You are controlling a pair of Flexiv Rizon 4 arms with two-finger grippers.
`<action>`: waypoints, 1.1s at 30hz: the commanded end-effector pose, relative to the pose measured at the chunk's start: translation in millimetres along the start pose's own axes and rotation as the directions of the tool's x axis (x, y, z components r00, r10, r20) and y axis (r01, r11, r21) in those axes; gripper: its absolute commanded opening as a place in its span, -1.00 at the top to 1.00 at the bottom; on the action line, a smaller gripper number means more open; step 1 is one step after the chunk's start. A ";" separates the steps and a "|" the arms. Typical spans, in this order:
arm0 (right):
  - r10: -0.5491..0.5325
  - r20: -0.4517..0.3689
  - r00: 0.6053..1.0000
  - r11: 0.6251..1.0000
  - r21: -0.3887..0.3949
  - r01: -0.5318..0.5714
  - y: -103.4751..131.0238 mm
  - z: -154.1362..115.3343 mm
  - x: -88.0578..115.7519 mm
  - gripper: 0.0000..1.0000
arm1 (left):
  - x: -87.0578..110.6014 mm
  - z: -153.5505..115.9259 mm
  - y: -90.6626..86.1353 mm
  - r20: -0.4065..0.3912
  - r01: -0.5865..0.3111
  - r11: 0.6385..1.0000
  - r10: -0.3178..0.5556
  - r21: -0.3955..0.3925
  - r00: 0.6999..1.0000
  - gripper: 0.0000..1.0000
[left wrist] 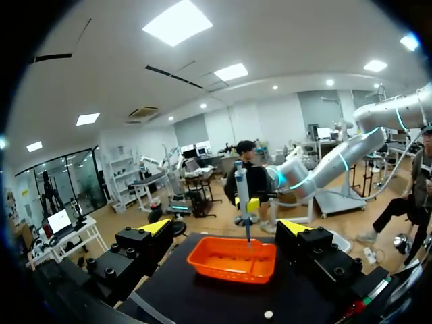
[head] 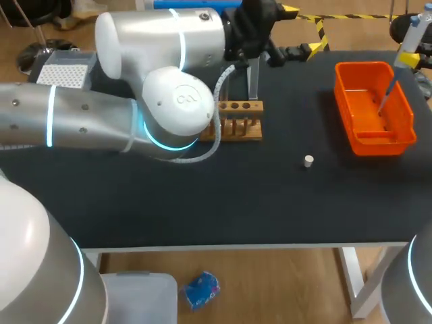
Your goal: Invert the test tube, pick up the pipette, mount the tip to pipette, aspirate from beaker and dispense into the tube, eject the tip, return the pipette, and cap with the stopper.
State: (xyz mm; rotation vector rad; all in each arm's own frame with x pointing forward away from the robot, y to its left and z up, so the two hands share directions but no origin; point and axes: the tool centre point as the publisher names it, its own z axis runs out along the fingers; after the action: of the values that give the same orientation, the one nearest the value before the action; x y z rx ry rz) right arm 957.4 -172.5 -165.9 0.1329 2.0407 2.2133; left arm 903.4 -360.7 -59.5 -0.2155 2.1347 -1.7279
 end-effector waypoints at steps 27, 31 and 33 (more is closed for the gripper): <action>0.001 -0.007 1.000 1.000 0.000 -0.001 -0.4 -1.8 -2.0 1.00 | 29.3 133.4 -52.3 -0.217 0.214 0.976 -0.200 0.046 0.956 1.00; 0.001 -0.007 1.000 1.000 0.000 -0.001 -0.4 -1.8 -2.0 1.00 | 29.3 133.4 -52.3 -0.217 0.214 0.976 -0.200 0.046 0.956 1.00; 0.001 -0.007 1.000 1.000 0.000 -0.001 -0.4 -1.8 -2.0 1.00 | 29.3 133.4 -52.3 -0.217 0.214 0.976 -0.200 0.046 0.956 1.00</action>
State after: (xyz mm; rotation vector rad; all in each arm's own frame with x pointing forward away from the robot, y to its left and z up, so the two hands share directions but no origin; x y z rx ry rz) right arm 957.8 -172.9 -166.1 0.1313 2.0412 2.2146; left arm 920.0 -503.2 -33.3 -0.2683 2.3220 -1.9535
